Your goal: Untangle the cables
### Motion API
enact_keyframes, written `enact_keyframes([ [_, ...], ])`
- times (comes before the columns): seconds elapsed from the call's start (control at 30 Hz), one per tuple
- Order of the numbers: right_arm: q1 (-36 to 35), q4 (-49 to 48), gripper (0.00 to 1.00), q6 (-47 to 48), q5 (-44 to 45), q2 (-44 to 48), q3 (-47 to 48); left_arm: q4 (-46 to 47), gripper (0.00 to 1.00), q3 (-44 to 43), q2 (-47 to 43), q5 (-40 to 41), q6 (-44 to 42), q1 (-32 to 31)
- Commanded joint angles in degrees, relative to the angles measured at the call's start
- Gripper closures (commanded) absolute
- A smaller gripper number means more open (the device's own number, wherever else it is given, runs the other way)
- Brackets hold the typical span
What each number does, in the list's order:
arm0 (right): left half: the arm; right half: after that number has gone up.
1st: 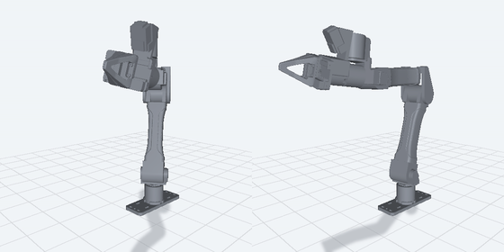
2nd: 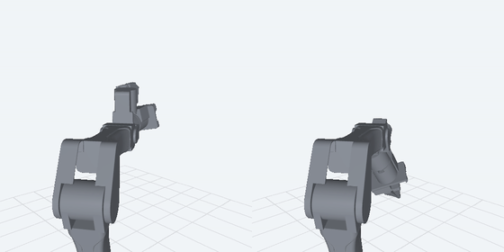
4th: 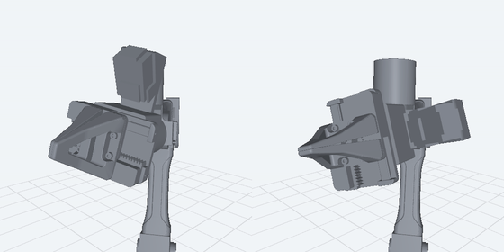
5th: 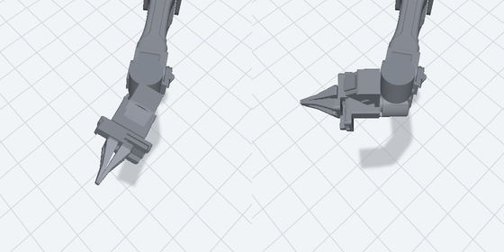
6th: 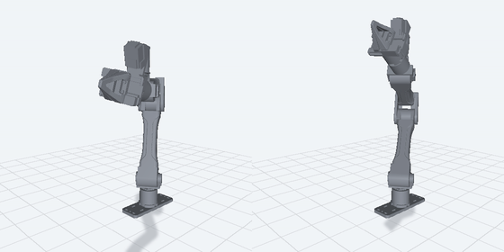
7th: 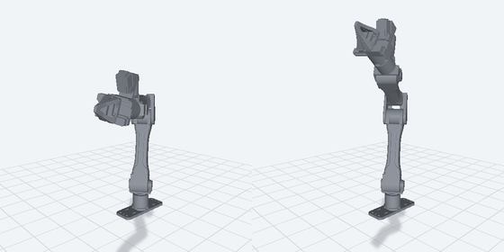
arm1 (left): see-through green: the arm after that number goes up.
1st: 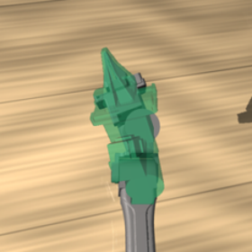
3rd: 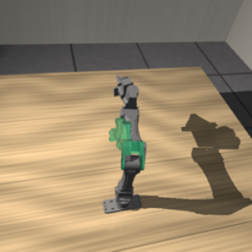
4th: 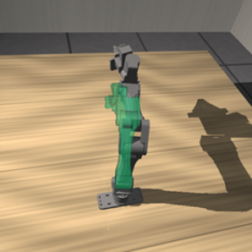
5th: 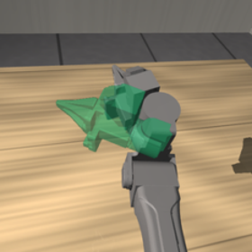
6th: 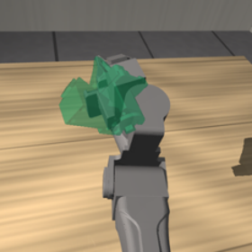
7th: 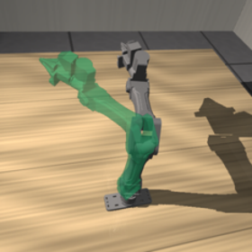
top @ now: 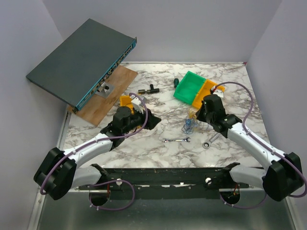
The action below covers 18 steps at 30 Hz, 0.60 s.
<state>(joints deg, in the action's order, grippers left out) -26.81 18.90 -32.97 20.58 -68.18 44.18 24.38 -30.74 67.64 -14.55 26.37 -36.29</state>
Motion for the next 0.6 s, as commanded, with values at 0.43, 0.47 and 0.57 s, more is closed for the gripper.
enact_keyframes([
  [0.43,-0.8,-10.3,0.99,-10.2,-41.9,1.8,7.9,12.6,0.08,1.5,0.1,-13.3,0.8,-0.6],
  [0.47,-0.9,-10.4,0.99,-10.2,-42.4,1.8,7.9,12.6,0.08,1.5,0.1,-13.2,0.7,-0.7],
  [0.57,-1.3,-10.7,0.99,-10.3,-44.0,1.5,7.9,11.8,0.08,1.1,0.5,-12.7,0.7,-0.6],
])
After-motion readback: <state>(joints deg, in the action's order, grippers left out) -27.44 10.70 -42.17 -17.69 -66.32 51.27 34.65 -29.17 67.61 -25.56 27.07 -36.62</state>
